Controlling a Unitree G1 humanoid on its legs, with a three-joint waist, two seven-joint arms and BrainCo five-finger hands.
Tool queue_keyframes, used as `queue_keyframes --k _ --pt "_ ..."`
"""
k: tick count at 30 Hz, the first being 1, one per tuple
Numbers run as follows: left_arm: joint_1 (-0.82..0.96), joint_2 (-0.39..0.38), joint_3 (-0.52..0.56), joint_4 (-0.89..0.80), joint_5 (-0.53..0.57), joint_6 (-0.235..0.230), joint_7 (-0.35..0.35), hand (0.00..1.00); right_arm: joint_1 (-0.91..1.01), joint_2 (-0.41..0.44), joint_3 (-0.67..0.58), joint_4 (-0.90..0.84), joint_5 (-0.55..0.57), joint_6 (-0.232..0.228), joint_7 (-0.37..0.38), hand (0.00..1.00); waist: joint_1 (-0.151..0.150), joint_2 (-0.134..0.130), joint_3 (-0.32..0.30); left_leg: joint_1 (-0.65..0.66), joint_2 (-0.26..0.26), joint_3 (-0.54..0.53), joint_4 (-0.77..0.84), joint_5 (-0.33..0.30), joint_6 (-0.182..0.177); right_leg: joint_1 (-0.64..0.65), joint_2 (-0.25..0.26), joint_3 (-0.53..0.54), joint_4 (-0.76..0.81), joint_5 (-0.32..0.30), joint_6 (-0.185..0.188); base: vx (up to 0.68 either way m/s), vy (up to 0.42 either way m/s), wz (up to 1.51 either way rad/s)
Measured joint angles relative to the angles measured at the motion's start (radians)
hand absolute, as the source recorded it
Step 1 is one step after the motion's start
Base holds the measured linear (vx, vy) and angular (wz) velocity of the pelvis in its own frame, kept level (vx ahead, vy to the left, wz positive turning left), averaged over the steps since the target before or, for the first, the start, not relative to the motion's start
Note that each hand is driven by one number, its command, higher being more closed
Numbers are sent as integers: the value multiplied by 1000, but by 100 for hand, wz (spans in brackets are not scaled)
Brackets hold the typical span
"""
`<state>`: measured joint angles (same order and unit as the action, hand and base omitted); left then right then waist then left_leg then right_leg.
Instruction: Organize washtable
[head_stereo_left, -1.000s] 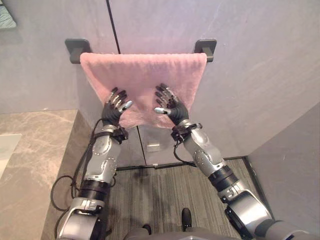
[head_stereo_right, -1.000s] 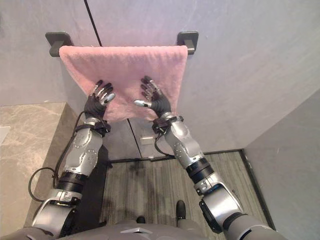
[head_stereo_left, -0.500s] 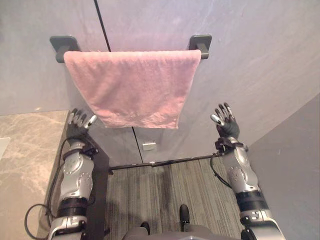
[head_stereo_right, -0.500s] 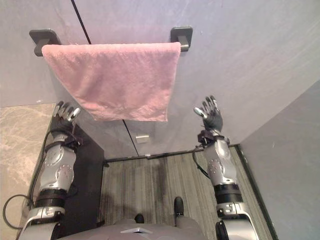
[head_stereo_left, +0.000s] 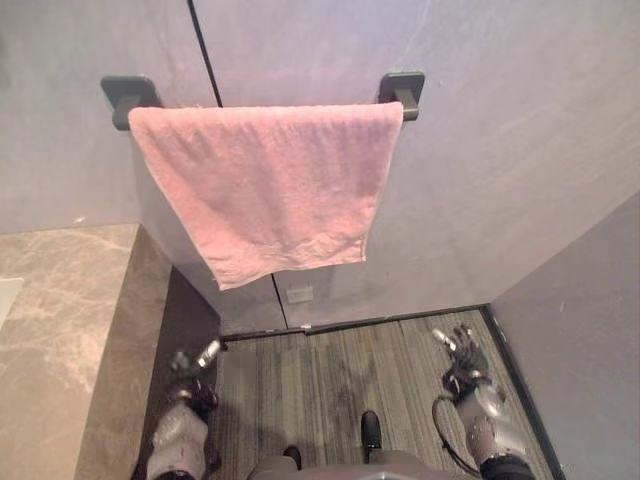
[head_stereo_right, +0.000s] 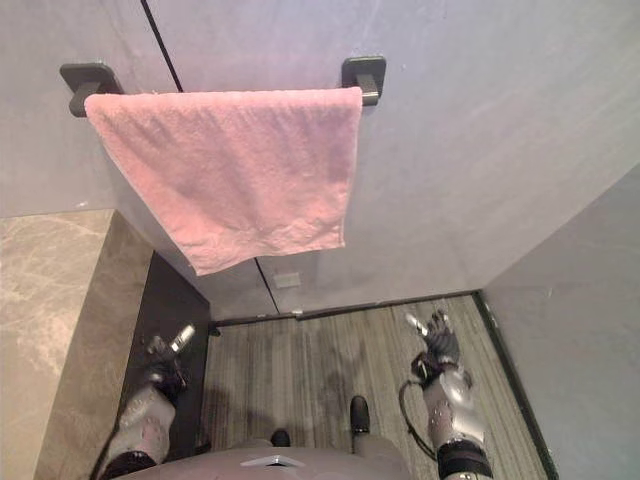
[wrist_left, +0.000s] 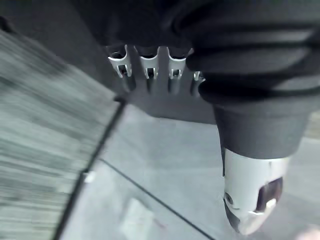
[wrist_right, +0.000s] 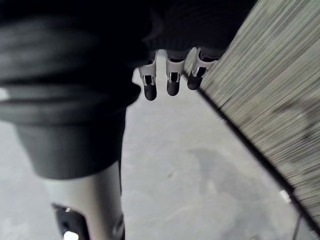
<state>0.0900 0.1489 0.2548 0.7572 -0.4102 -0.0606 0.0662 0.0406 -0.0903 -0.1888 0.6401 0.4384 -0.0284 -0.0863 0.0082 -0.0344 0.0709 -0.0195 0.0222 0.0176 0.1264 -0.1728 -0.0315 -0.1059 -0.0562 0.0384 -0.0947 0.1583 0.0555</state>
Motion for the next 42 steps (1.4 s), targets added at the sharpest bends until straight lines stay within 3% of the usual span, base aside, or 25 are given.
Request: queue_keyframes --k 2,5,9,14,18,19,20,23,25,26,27,29,31,33,34,35,38,39,40,41,42 --pt "4 -9 9 176 105 26 -19 0 18 2 -36 158 -104 21 9 0 0 0 -1 18 0 1 -8 0 0 14 0 0 0 -4 5 38 9 -1" --pt "40 -38 81 306 187 61 -15 0 40 14 -120 337 -191 53 15 0 -1 2 -3 49 -1 2 -19 0 1 40 -1 0 0 -12 6 34 15 -1" --pt "99 -77 187 373 201 82 -9 0 88 27 -258 442 -232 84 13 0 -2 10 -19 70 -4 3 -33 1 2 54 -2 0 -1 -18 6 0 0 0" --pt "145 -122 312 398 181 90 -7 0 116 36 -361 473 -227 84 -1 0 -11 25 -39 82 -4 -8 -50 3 1 74 -3 -22 4 -28 0 -38 -5 10" --pt "145 -157 356 339 119 89 2 0 87 52 -336 450 -226 84 -3 0 -11 28 -8 72 5 -47 -41 19 -8 32 -2 -65 135 -101 -14 -68 -33 34" --pt "138 -164 358 311 99 86 6 0 68 59 -300 441 -224 84 -3 0 -9 14 6 42 7 -61 -14 12 -18 -5 -5 -81 195 -133 -23 -146 -75 53" --pt "116 -170 354 280 59 82 15 0 51 60 -259 399 -224 83 -7 0 -5 17 16 -10 6 -83 29 5 -28 -56 -10 -101 261 -161 -32 -161 -75 49" --pt "26 -183 294 223 3 51 43 0 -40 57 -151 299 -227 82 -24 0 6 4 75 -125 2 -152 64 20 -46 -162 -30 -171 354 -195 -49 -212 -119 78" --pt "2 -188 259 189 -6 42 52 0 -85 56 -107 246 -225 80 -23 0 12 20 87 -137 34 -131 -17 24 -54 -192 -31 -221 359 -194 -72 8 -230 78" --pt "-18 -190 259 180 -5 35 56 0 -104 63 -83 221 -222 74 -24 0 18 3 93 -120 42 -54 -19 25 -52 -193 -60 -250 332 -186 -91 295 -301 86" --pt "-27 -193 256 174 -6 29 58 0 -115 63 -76 211 -222 69 -22 0 18 7 101 -146 47 -10 70 25 -53 -199 -69 -267 341 -185 -93 555 -292 82" --pt "-18 -227 256 182 -4 26 55 0 -126 49 -87 177 -219 52 -21 0 29 60 93 -155 109 59 386 -29 -57 -202 -60 -348 369 -202 -122 593 -229 74" --pt "-12 -224 256 226 6 29 44 0 -122 40 -102 191 -219 51 -11 0 22 84 81 -62 122 44 467 -48 -82 -180 -55 -395 362 -205 -126 612 -171 71" --pt "-8 -213 254 267 22 40 31 0 -118 34 -131 228 -221 53 -9 0 2 82 79 66 125 10 384 -8 -128 -172 -57 -437 357 -202 -121 485 -99 78" --pt "-5 -210 243 282 46 53 27 0 -119 28 -152 255 -222 55 -10 0 -17 98 66 143 128 5 225 64 -153 -187 -56 -466 360 -192 -110 228 2 68" --pt "-5 -202 233 285 49 59 24 0 -122 23 -167 272 -222 56 -11 0 -28 93 63 157 127 4 156 60 -157 -202 -57 -472 359 -183 -107 124 86 71" --pt "2 -183 204 306 75 81 22 0 -124 18 -169 334 -222 76 -15 0 -25 86 67 203 115 41 18 4 -143 -237 -77 -466 359 -134 -98 -113 266 6" --pt "2 -152 161 299 84 86 22 0 -121 22 -141 345 -222 83 -21 0 -27 45 86 203 44 26 73 1 -143 -228 -142 -426 378 -113 -74 -151 279 -4" --pt "2 -145 153 295 84 85 22 0 -121 23 -132 345 -222 84 -22 0 -27 32 95 195 26 19 102 3 -145 -221 -159 -419 376 -109 -70 -368 304 -11" --pt "8 -127 132 291 90 72 21 0 -115 23 -89 342 -225 84 -21 0 -25 6 114 197 5 16 62 -70 -58 -193 -189 -385 348 -62 -51 -367 165 -13" --pt "10 -127 130 292 95 69 23 0 -106 19 -79 339 -226 82 -21 0 -30 18 114 192 3 15 18 -58 -38 -187 -181 -366 340 -35 -26 -451 358 -56"
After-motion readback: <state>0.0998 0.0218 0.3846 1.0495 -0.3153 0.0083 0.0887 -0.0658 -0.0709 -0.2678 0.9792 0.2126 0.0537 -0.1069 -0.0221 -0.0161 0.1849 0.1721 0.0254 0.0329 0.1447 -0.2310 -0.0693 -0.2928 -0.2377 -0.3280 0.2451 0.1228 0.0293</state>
